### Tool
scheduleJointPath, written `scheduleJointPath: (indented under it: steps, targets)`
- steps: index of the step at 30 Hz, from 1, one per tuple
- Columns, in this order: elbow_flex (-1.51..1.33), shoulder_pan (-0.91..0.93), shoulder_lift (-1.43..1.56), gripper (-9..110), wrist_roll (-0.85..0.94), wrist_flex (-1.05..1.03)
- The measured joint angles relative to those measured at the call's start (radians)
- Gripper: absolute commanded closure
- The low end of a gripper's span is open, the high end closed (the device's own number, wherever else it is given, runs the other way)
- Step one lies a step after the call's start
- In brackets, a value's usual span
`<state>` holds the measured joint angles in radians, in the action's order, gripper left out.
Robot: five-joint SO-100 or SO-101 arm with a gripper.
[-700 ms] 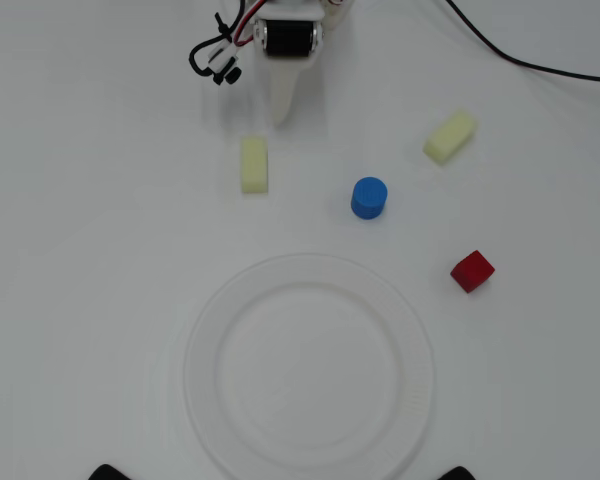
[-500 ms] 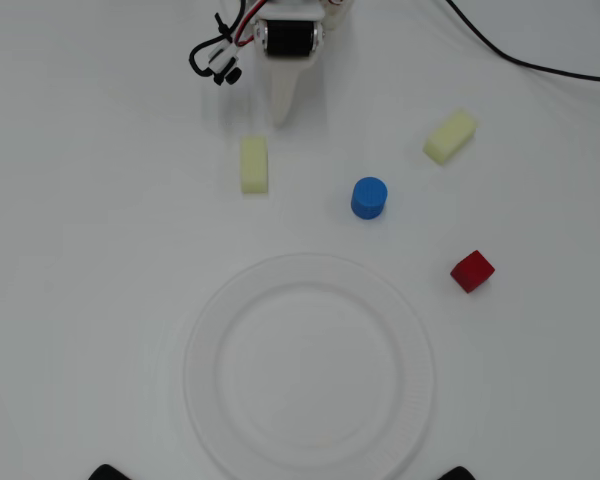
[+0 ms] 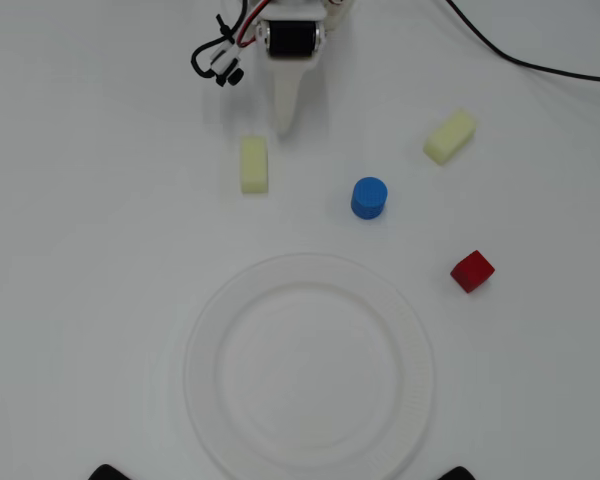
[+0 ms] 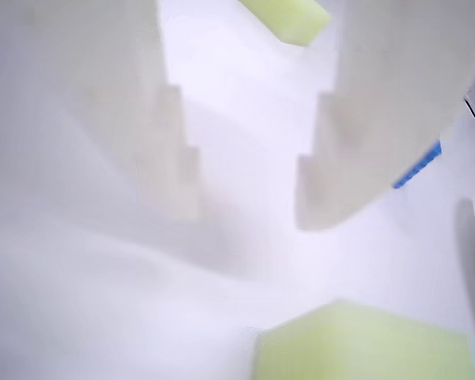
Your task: Grasp a blue block and put it in the dish.
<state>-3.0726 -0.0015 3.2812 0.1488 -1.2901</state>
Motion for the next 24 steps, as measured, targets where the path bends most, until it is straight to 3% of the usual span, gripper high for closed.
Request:
scheduleJointPath:
  steps: [6, 16, 24]
  targets:
    - [0.132, 0.008, -0.046, 87, 0.055, 0.061]
    - [0.822, -0.161, -0.770, 66, 0.040, -0.083]
    - [1.074, -0.285, -1.150, 65, 0.000, -0.135]
